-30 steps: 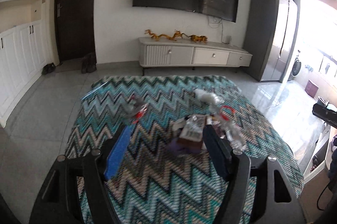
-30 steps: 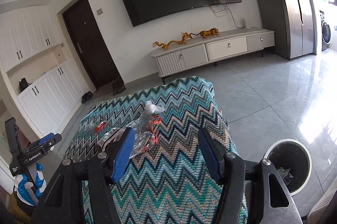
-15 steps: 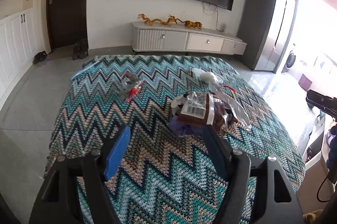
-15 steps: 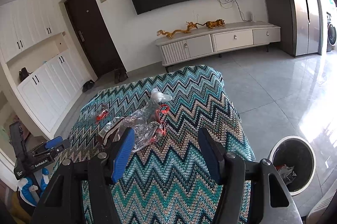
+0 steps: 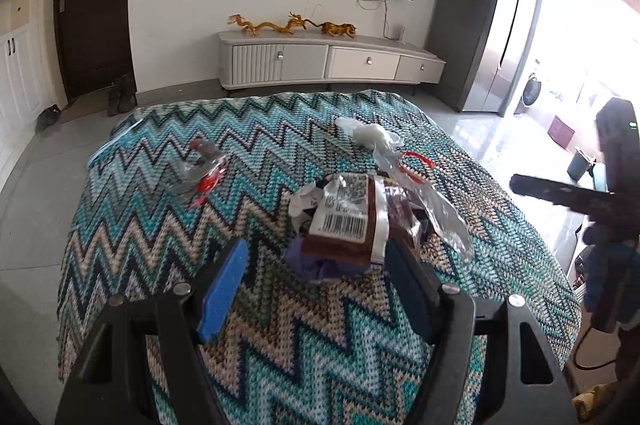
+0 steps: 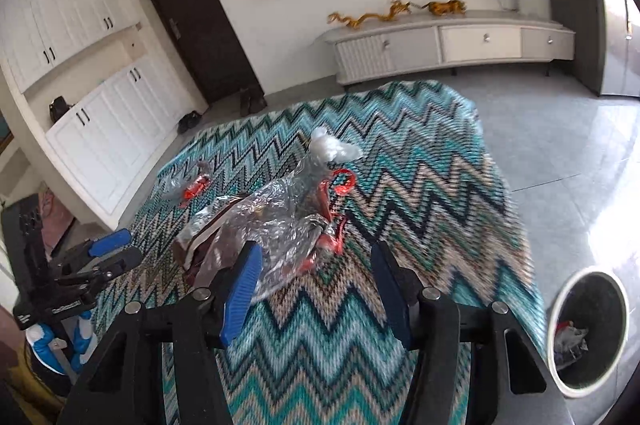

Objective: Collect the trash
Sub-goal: 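Grasp the clear plastic bag with the right tool while the left tool grasps the brown snack bag, then carry both bags over the white bin and open both tools to drop them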

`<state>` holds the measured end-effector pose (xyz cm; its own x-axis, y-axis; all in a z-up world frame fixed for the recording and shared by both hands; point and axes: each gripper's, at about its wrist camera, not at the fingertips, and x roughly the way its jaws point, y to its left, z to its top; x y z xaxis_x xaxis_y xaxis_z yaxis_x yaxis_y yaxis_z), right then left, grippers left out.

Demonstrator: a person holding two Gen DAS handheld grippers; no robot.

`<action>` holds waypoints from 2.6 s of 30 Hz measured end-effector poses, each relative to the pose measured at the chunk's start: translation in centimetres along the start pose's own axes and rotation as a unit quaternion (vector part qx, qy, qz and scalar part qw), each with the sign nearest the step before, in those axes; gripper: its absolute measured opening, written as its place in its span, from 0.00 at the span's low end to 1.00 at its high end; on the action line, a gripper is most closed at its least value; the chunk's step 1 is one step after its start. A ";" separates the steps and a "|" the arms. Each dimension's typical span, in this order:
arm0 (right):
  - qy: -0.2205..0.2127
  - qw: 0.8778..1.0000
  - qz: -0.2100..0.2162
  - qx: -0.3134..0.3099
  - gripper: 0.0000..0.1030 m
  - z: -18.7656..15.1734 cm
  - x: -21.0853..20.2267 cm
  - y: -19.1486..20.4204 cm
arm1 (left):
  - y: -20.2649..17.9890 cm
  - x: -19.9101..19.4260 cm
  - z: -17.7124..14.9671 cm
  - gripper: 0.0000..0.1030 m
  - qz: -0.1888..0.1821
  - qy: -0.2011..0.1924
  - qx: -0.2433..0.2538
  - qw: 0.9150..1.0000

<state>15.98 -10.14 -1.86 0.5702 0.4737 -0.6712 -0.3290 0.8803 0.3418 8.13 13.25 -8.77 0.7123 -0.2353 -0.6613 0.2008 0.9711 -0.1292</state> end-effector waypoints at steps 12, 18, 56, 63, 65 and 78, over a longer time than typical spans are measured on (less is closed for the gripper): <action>0.069 0.997 0.025 -0.014 0.50 0.6 9.3 -0.5 | -2.1 3.9 1.3 0.68 -0.002 0.032 0.042 0.999; 0.071 0.997 0.024 -0.014 0.21 -0.4 9.6 -2.0 | -3.5 5.0 1.5 0.68 -0.009 0.045 0.054 0.997; 0.030 0.997 0.046 0.049 0.21 -2.4 5.8 -7.0 | -7.5 7.1 1.6 0.19 0.036 0.056 0.086 0.994; 0.029 0.998 0.045 0.041 0.19 -2.9 4.8 -6.5 | -6.1 4.7 2.0 0.09 0.019 0.035 0.045 0.998; 0.026 0.998 0.046 0.040 0.19 -3.1 4.2 -6.2 | -5.8 3.9 2.1 0.07 0.018 0.028 0.040 0.999; -0.028 0.998 0.047 0.025 0.19 -3.8 -2.4 -4.0 | -4.7 -4.6 2.9 0.05 0.041 -0.045 0.026 0.998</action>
<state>13.04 -14.84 -4.15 0.5807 0.5534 -0.5971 -0.3461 0.8317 0.4342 5.83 9.65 -2.98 0.7845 -0.1607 -0.5989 0.1727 0.9842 -0.0379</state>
